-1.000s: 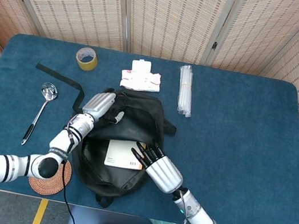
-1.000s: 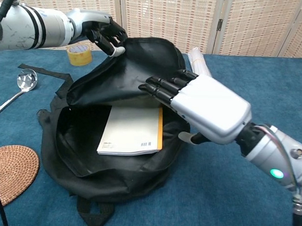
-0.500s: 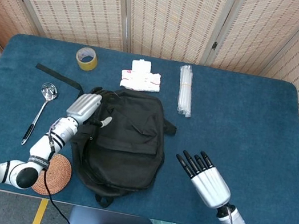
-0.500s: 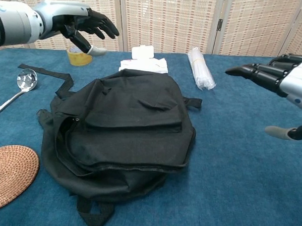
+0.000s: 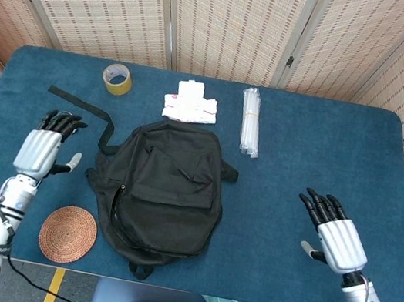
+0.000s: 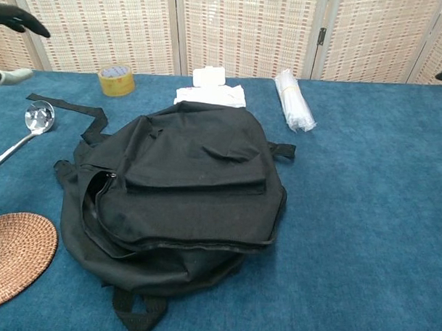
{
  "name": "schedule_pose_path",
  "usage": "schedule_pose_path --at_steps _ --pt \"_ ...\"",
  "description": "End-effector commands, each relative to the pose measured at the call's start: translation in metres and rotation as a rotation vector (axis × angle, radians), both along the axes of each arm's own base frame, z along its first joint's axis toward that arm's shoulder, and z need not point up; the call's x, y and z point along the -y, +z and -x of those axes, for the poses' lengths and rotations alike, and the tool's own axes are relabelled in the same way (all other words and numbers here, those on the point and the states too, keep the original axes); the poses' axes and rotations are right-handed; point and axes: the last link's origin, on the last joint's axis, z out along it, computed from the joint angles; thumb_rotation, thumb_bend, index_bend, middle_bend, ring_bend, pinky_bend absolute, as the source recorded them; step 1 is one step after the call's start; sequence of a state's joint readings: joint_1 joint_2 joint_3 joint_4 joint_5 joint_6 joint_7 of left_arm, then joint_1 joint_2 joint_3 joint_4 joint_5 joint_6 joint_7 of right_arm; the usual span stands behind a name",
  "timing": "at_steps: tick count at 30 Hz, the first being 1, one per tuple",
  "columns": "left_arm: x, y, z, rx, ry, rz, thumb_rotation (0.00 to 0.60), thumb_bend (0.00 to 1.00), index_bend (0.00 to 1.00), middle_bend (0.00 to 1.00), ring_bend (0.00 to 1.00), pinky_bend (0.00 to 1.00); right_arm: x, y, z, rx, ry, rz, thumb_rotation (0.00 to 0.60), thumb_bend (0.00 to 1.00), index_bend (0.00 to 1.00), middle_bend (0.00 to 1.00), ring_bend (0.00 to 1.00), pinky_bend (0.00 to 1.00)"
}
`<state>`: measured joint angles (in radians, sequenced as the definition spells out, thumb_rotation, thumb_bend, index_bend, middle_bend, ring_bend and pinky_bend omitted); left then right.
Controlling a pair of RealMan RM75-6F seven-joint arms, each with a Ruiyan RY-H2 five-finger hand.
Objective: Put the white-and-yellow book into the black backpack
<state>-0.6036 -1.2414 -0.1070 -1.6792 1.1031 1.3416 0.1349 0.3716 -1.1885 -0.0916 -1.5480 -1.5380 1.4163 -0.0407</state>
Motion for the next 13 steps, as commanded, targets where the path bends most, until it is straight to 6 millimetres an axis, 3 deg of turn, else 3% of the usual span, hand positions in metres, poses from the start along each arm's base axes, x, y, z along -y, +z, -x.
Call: schedule_pose_path --at_steps 1,7,13 --pt "0.035 0.014 0.029 -0.024 0.017 -0.056 0.600 0.43 0.25 0.18 0.14 0.03 -0.012 0.018 0.018 0.024 -0.083 0.028 0.600 0.24 0.00 0.01 0.09 0.04" --pt "0.081 0.022 0.053 -0.054 0.041 -0.103 0.600 0.42 0.24 0.17 0.13 0.01 -0.039 0.043 0.039 0.069 -0.177 0.107 0.600 0.23 0.00 0.01 0.09 0.04" --pt "0.121 0.022 0.064 -0.067 0.062 -0.137 0.600 0.42 0.24 0.17 0.13 0.01 -0.066 0.057 0.050 0.078 -0.223 0.192 0.600 0.24 0.00 0.01 0.11 0.04"
